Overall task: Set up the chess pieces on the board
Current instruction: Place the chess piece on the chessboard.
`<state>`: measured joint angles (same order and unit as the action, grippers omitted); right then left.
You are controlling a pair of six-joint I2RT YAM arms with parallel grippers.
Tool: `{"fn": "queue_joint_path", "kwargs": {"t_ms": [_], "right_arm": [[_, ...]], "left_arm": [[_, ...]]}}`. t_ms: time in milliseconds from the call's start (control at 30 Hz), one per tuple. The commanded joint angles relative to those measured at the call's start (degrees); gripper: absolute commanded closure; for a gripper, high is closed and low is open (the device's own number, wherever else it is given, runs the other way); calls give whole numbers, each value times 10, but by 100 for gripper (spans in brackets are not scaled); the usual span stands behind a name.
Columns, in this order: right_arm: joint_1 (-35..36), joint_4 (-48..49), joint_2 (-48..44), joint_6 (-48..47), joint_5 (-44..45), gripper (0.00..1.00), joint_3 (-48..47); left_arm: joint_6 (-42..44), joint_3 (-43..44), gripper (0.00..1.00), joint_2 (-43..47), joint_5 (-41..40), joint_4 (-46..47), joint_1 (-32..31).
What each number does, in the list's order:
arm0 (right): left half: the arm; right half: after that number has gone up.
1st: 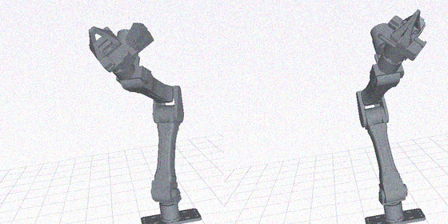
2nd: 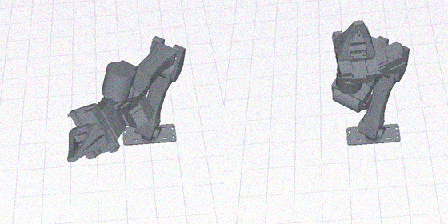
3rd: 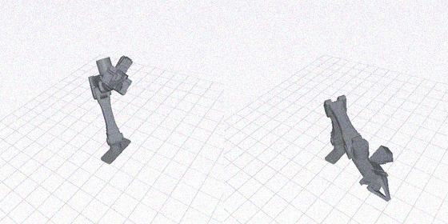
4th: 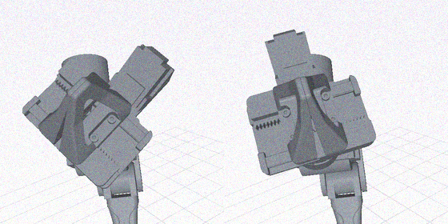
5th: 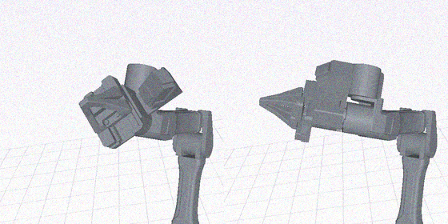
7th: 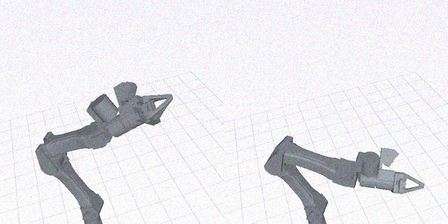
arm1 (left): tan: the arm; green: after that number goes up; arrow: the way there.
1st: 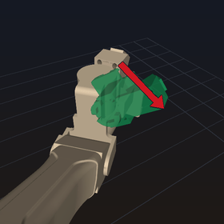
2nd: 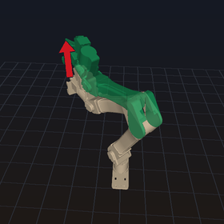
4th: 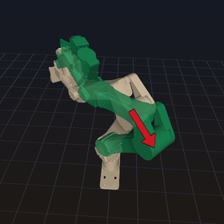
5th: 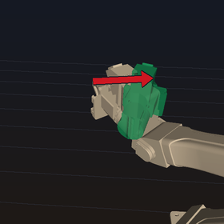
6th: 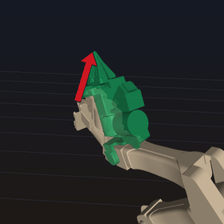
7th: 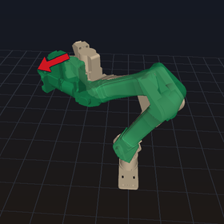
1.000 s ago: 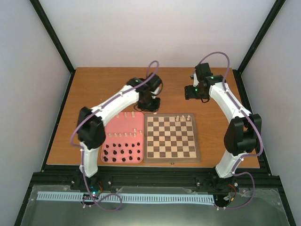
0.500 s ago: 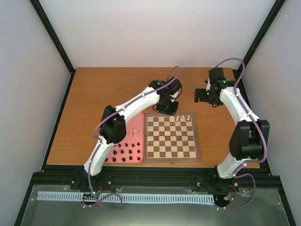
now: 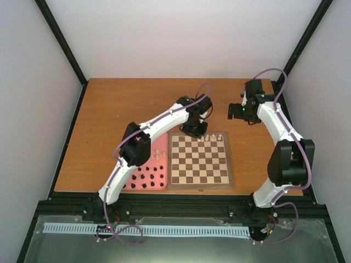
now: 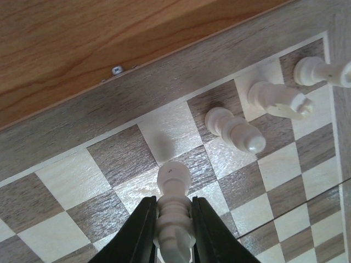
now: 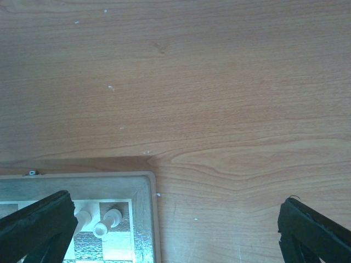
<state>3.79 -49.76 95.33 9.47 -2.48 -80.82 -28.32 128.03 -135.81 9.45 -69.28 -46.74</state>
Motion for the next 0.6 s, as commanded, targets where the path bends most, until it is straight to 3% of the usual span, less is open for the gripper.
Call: {"fn": "queue_joint_path", "kwargs": {"t_ms": [0, 567], "right_arm": [[-6, 9, -15, 3, -7, 0, 7], [-10, 12, -11, 1, -14, 0, 10]], "left_arm": [[-2, 29, 99, -14, -3, 0, -7], [6, 80, 99, -55, -12, -15, -7]]}}
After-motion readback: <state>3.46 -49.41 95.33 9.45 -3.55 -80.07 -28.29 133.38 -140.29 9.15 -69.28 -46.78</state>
